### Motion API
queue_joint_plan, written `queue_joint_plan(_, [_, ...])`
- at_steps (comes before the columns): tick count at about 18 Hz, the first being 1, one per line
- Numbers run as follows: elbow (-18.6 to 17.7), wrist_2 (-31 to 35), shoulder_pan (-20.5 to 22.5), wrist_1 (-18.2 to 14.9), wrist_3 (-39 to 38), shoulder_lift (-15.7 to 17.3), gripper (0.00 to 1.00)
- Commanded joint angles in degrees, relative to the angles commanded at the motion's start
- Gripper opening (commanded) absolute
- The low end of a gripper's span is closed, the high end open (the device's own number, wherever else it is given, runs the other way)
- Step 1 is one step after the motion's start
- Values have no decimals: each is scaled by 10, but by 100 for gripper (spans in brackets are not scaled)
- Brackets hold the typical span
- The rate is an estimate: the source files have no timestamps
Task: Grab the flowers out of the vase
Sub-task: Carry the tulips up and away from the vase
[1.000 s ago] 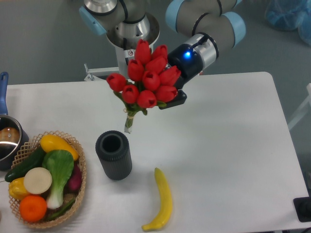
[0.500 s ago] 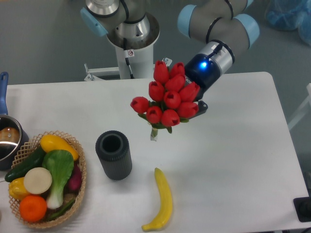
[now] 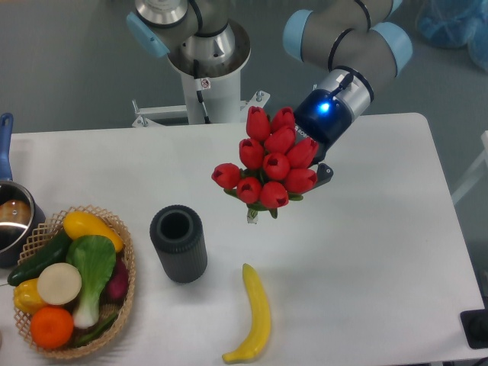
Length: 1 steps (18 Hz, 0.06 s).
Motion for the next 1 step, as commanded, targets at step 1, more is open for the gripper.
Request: queue_joint_plan(1, [0,0,0,-1,-1,0,40])
